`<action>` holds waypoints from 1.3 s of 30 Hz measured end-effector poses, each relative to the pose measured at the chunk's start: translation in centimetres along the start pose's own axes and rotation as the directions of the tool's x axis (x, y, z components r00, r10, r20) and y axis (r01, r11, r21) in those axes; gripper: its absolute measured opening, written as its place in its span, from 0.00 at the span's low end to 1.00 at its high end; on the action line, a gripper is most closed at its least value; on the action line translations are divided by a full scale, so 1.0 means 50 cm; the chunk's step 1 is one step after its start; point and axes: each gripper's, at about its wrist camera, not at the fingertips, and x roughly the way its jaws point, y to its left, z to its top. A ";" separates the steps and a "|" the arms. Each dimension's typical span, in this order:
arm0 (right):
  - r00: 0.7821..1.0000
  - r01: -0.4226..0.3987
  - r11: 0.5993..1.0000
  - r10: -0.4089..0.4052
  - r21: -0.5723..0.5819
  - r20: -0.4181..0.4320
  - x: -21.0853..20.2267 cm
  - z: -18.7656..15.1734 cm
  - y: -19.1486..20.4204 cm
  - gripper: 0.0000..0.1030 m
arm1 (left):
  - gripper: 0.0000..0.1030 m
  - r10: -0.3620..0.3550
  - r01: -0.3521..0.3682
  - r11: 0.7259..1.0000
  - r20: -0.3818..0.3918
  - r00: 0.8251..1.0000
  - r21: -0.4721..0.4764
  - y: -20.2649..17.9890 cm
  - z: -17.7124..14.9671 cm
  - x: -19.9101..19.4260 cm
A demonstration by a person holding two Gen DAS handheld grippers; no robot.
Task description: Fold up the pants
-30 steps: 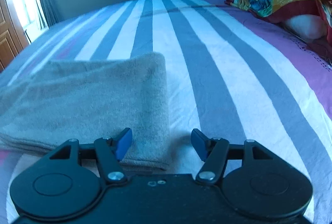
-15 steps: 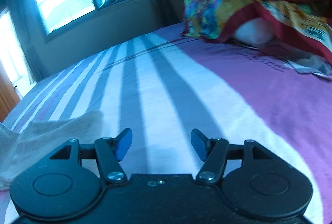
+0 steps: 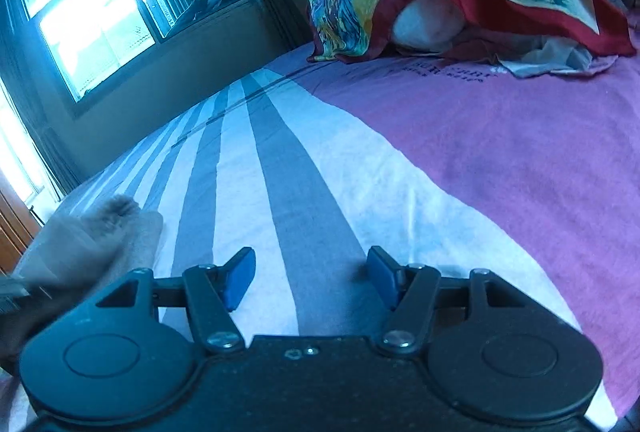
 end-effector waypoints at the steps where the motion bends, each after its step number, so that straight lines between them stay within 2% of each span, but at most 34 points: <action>1: 1.000 -0.005 1.000 0.005 0.004 0.001 0.000 0.003 -0.001 0.61 | 0.34 0.003 -0.003 1.000 0.001 1.000 0.010 -0.006 0.001 -0.002; 2: 1.000 -0.010 1.000 0.010 0.009 0.003 -0.002 0.002 -0.003 0.61 | 0.45 -0.024 0.024 1.000 0.011 1.000 -0.007 -0.004 0.003 -0.011; 3: 1.000 -0.014 1.000 0.014 0.013 0.006 -0.003 0.001 -0.005 0.61 | 0.50 -0.050 0.050 0.998 0.029 0.998 -0.030 0.005 0.000 -0.026; 5: 1.000 -0.018 1.000 0.018 0.022 0.013 -0.006 0.001 -0.007 0.61 | 0.55 -0.061 0.070 0.994 0.103 0.993 -0.087 0.024 -0.006 -0.071; 8: 1.000 -0.017 0.999 0.017 0.030 0.021 -0.012 0.001 -0.006 0.61 | 0.64 0.032 0.012 0.977 0.206 0.978 -0.211 0.076 -0.039 -0.165; 10: 1.000 -0.014 1.000 0.013 0.023 0.029 -0.016 0.003 -0.003 0.61 | 0.66 0.102 -0.016 0.948 0.257 0.961 -0.317 0.128 -0.089 -0.231; 12: 0.999 -0.021 1.000 0.021 0.009 0.028 -0.023 0.007 0.013 0.60 | 0.66 0.209 -0.094 0.904 0.239 0.948 -0.418 0.181 -0.157 -0.283; 14: 0.997 -0.073 0.997 0.073 -0.005 0.028 -0.037 0.006 0.044 0.58 | 0.66 0.297 -0.171 0.852 0.188 0.936 -0.495 0.222 -0.240 -0.331; 16: 0.989 -0.148 0.988 0.149 -0.038 0.020 -0.044 0.004 0.094 0.55 | 0.66 0.323 -0.212 0.817 0.120 0.939 -0.537 0.248 -0.315 -0.358; 17: 0.982 -0.188 0.981 0.189 -0.048 0.012 -0.042 0.003 0.122 0.51 | 0.65 0.319 -0.223 0.812 0.090 0.943 -0.539 0.253 -0.340 -0.362; 20: 0.950 -0.312 0.949 0.309 -0.046 -0.050 -0.010 -0.004 0.215 0.44 | 0.65 0.296 -0.220 0.837 0.077 0.952 -0.501 0.239 -0.367 -0.352; 23: 0.934 -0.346 0.938 0.342 -0.031 -0.102 0.028 -0.010 0.286 0.45 | 0.65 0.283 -0.218 0.861 0.077 0.956 -0.460 0.226 -0.356 -0.318; 24: 0.932 -0.346 0.938 0.339 -0.034 -0.125 0.042 -0.012 0.308 0.45 | 0.65 0.282 -0.218 0.863 0.077 0.956 -0.456 0.224 -0.349 -0.308; 26: 0.929 -0.345 0.938 0.336 -0.039 -0.153 0.060 -0.018 0.336 0.45 | 0.65 0.308 -0.271 0.869 0.024 0.951 -0.413 0.228 -0.343 -0.276; 27: 0.929 -0.342 0.939 0.330 -0.045 -0.165 0.068 -0.021 0.346 0.45 | 0.65 0.319 -0.283 0.871 0.025 0.947 -0.402 0.228 -0.341 -0.263; 33: 0.937 -0.308 0.949 0.290 -0.069 -0.193 0.108 -0.023 0.378 0.46 | 0.66 0.307 -0.245 0.859 0.068 0.949 -0.450 0.230 -0.336 -0.248; 35: 0.939 -0.300 0.952 0.284 -0.061 -0.195 0.127 -0.023 0.375 0.46 | 0.65 0.344 -0.267 0.858 0.105 0.933 -0.439 0.221 -0.331 -0.255; 37: 0.941 -0.285 0.957 0.269 -0.053 -0.206 0.145 -0.013 0.383 0.26 | 0.65 0.385 -0.286 0.853 0.156 0.910 -0.437 0.214 -0.331 -0.267; 38: 0.937 -0.299 0.953 0.283 -0.053 -0.203 0.140 -0.009 0.391 0.25 | 0.65 0.386 -0.286 0.850 0.153 0.910 -0.443 0.214 -0.331 -0.265; 39: 0.938 -0.321 0.944 0.308 -0.068 -0.160 0.118 0.003 0.402 0.23 | 0.65 0.378 -0.283 0.848 0.139 0.915 -0.449 0.216 -0.334 -0.259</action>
